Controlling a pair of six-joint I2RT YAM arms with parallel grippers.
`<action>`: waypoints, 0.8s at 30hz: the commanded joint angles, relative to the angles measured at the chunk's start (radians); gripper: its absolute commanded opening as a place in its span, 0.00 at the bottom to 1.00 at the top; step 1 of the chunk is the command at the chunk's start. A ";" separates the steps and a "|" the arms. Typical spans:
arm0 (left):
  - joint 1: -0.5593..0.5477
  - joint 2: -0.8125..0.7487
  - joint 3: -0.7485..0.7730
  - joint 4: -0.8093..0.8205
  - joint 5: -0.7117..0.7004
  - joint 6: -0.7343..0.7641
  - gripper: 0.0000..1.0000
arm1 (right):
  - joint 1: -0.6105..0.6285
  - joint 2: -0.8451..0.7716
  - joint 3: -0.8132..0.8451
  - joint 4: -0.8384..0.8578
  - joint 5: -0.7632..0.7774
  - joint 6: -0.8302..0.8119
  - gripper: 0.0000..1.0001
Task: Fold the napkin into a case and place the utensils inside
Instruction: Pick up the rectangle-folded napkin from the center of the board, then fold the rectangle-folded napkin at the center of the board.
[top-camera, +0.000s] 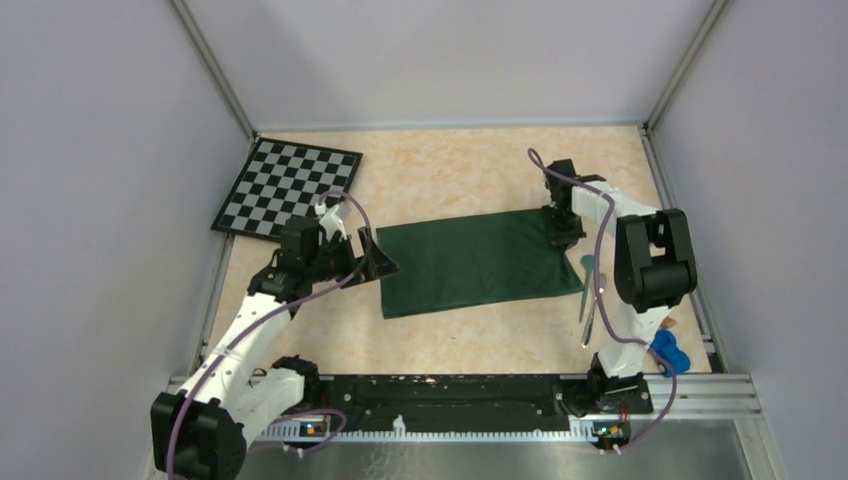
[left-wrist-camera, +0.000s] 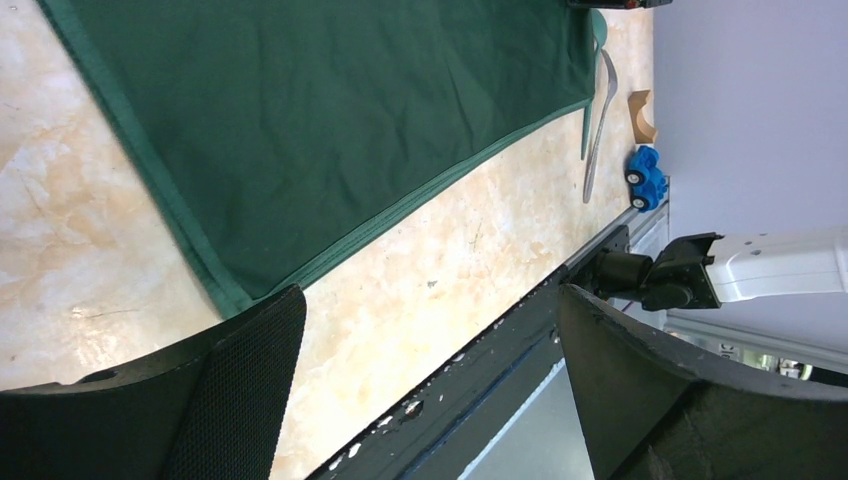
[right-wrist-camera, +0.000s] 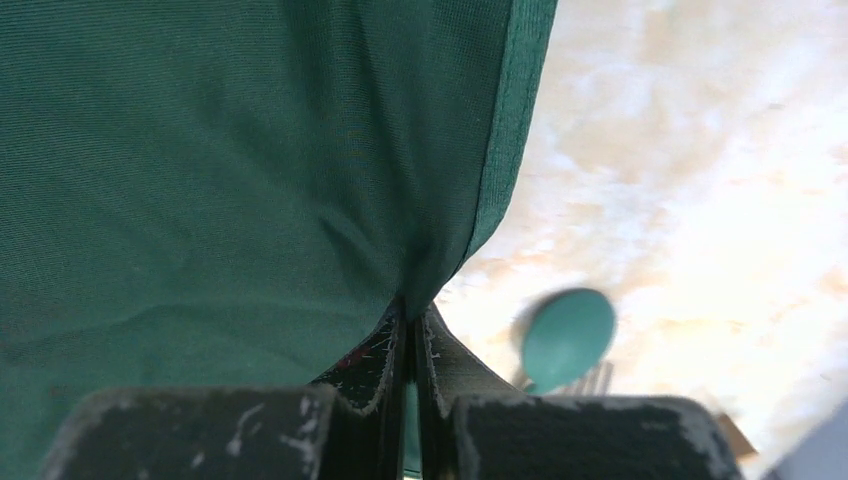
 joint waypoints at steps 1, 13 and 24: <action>-0.001 0.004 -0.005 0.078 0.039 -0.033 0.99 | 0.003 -0.095 0.052 -0.019 0.158 -0.081 0.00; 0.000 -0.033 -0.019 0.051 -0.022 -0.016 0.99 | 0.212 -0.099 0.145 -0.098 0.136 -0.048 0.00; 0.001 -0.069 -0.026 0.011 -0.086 -0.009 0.99 | 0.498 0.061 0.398 -0.181 -0.080 0.148 0.00</action>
